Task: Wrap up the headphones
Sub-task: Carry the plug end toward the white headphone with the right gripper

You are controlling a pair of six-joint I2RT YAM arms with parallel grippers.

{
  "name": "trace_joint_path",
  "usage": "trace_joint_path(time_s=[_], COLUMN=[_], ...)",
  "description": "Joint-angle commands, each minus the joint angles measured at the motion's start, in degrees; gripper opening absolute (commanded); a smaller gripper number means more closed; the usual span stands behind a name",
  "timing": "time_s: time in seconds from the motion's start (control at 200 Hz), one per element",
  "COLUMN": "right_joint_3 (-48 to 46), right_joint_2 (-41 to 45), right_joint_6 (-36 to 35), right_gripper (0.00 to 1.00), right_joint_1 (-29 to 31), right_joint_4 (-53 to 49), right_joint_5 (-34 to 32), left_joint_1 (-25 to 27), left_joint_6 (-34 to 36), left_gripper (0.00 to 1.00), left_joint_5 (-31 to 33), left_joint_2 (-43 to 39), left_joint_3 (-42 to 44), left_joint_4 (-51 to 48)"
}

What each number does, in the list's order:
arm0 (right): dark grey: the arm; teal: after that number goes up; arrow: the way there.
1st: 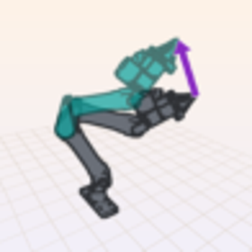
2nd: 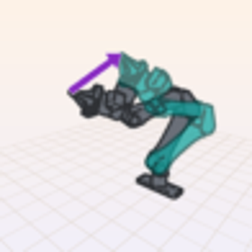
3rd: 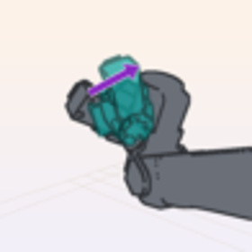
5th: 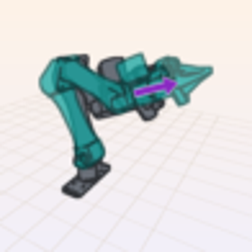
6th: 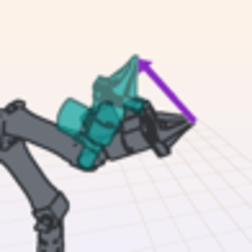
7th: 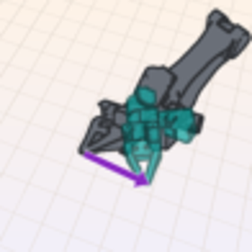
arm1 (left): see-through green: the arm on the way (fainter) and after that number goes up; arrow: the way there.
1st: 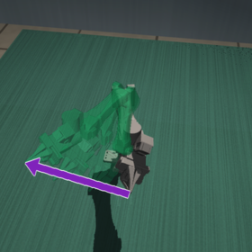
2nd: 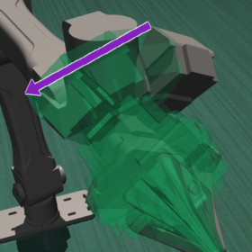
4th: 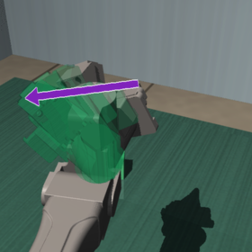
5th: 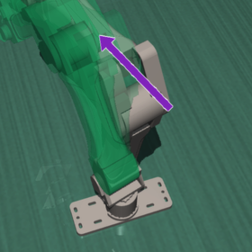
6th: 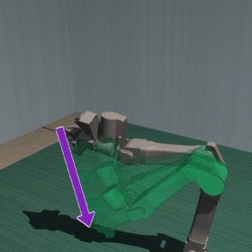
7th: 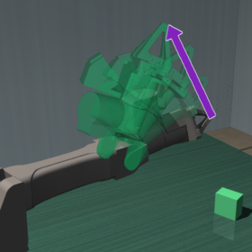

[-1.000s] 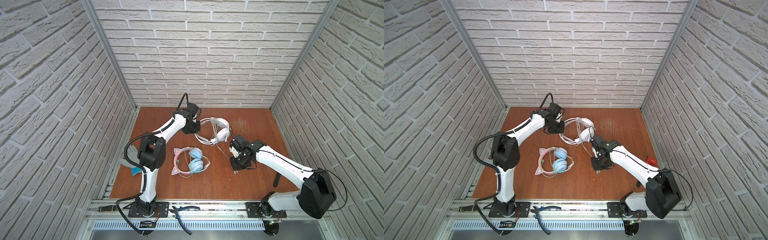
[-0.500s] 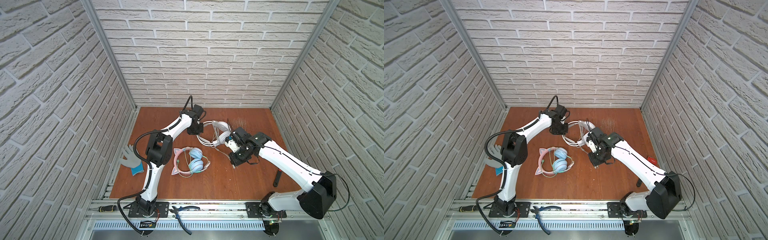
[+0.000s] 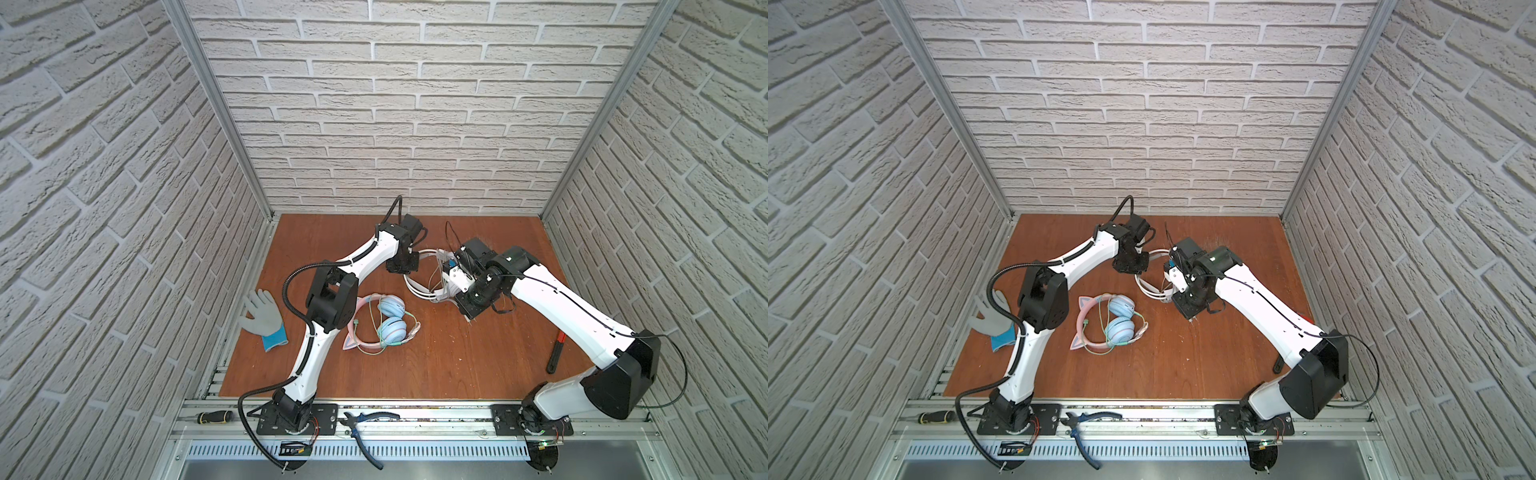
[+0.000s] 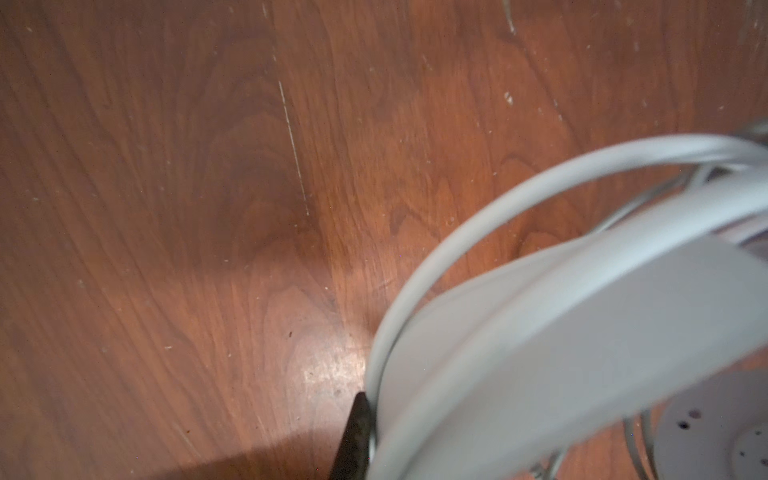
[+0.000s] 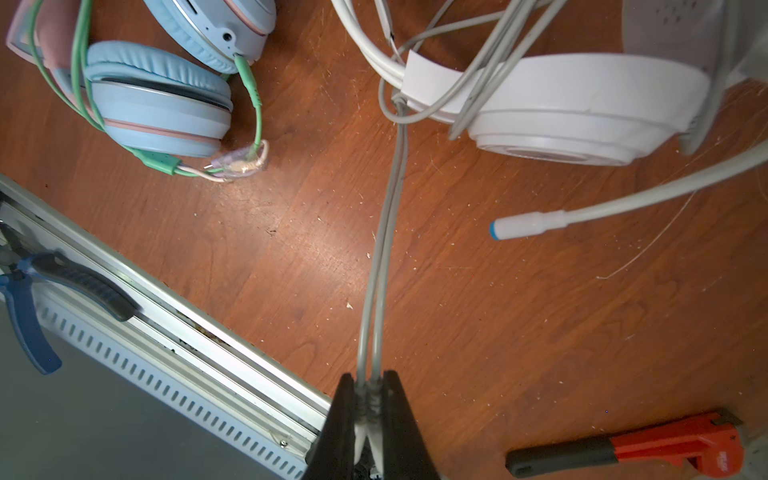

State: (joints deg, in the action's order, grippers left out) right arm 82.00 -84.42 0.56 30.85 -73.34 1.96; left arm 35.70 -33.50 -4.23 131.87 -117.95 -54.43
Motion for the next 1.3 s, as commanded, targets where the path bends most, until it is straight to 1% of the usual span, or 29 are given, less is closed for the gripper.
trace_joint_path(time_s=[0.0, 0.055, 0.13, 0.24, 0.38, 0.525, 0.68, 0.765, 1.01, 1.2, 1.295], right_joint_3=[1.5, 0.95, -0.01, -0.29, 0.59, 1.72, 4.1, 5.16, 7.97, 12.77, 14.95], right_joint_2=[0.18, 0.29, 0.72, 2.06, 1.77, 1.78, 2.24, 2.33, 1.66, -1.22, -3.58], right_joint_6=[-2.77, -3.38, -4.97, -5.65, -5.49, -5.39, -5.37, -5.39, -6.65, -9.02, -9.74], right_gripper=[0.05, 0.05, 0.05, 0.05, 0.05, 0.05, 0.05, 0.05, 0.05, 0.05, 0.05], right_joint_1=[-0.53, -0.63, -0.62, -0.64, -0.62, -0.64, -0.62, -0.62, -0.71, -2.75, -4.66], right_joint_4=[-5.32, -6.87, -8.49, -8.3, -9.08, -9.05, -8.94, -9.19, -7.12, -4.7, -3.12], right_joint_5=[-3.19, -3.9, -2.35, -0.83, -2.14, -3.4, -5.12, -6.64, -7.68, -8.89, -7.9], left_joint_1=[0.24, 0.17, -0.26, -0.96, -1.25, -1.05, -0.66, -0.21, 0.92, 1.6, 2.15], left_joint_6=[0.21, 0.19, 0.19, -0.42, 0.12, 1.02, 1.15, 1.65, 2.02, 2.36, 2.56], left_gripper=[0.0, 0.0, 0.0, 0.0, 0.0, 0.0, 0.0, 0.0, 0.0, 0.0, 0.0], left_joint_5=[-1.0, -1.57, -2.78, -4.27, -4.3, -2.73, -1.85, 0.12, 0.45, 1.15, 0.72], left_joint_2=[-0.21, -0.3, -0.21, -0.38, -0.22, 0.81, 1.46, 1.82, 3.98, 5.44, 5.67], left_joint_3=[-2.75, -3.33, -4.57, -6.05, -8.16, -7.94, -5.38, -5.5, -5.92, -5.54, -5.48], left_joint_4=[0.21, 0.12, -0.13, -0.06, -1.15, -2.53, -1.77, -2.38, -3.0, -2.97, -2.53])
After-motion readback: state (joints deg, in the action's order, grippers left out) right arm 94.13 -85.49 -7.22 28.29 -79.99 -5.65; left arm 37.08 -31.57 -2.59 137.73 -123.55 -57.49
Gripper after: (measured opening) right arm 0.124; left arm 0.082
